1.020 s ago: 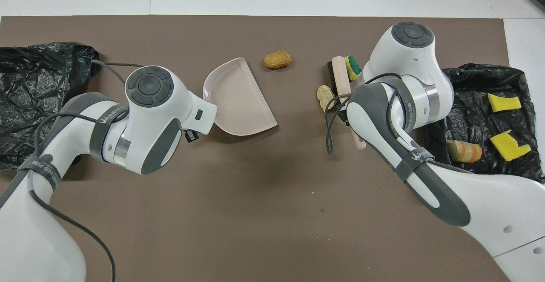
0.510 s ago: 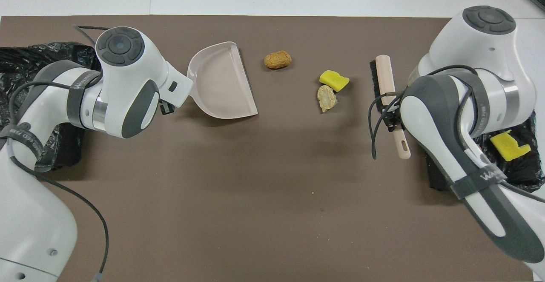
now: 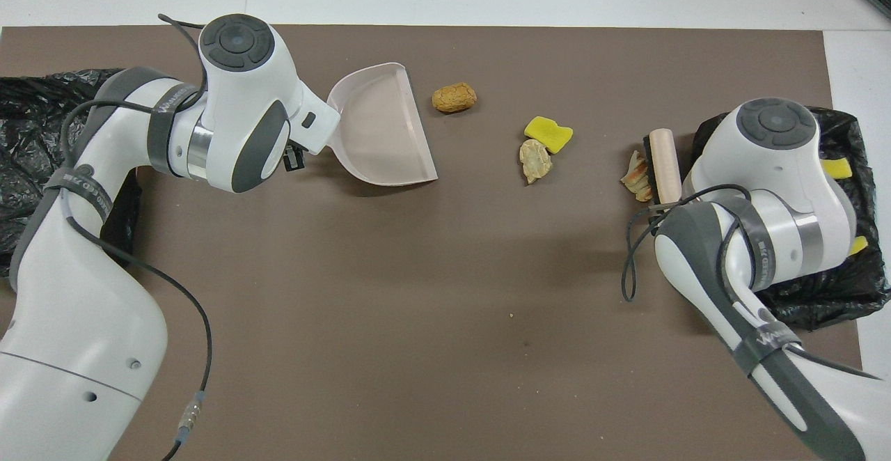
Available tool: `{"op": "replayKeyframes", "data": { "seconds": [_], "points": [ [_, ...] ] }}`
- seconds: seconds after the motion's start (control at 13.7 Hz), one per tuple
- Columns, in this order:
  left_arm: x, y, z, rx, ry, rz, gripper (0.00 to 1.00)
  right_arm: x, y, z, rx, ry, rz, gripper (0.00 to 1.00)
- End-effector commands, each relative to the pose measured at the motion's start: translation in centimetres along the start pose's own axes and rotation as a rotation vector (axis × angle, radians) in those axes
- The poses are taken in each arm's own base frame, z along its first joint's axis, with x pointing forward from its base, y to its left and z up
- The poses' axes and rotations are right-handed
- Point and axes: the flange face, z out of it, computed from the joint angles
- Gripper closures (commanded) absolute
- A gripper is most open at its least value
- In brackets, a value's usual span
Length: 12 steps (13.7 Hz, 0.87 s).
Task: Sweep and dump trash in bin
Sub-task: 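Hold the dustpan with the left gripper while the right gripper sweeps chunks in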
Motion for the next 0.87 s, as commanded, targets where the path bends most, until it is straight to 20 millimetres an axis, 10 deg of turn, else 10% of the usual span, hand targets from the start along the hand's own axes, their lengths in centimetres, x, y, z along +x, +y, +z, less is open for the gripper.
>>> {"op": "replayKeyframes", "data": {
  "seconds": [0.0,0.8],
  "points": [
    [3.2,1.2,0.1,0.009,-0.019,0.038,1.0,-0.3,1.2,2.0,-0.004,0.033,0.024,1.0],
    [5.7,4.5,0.4,0.052,-0.082,0.122,1.0,4.1,-13.9,1.3,0.146,0.107,-0.053,1.0]
  ]
}}
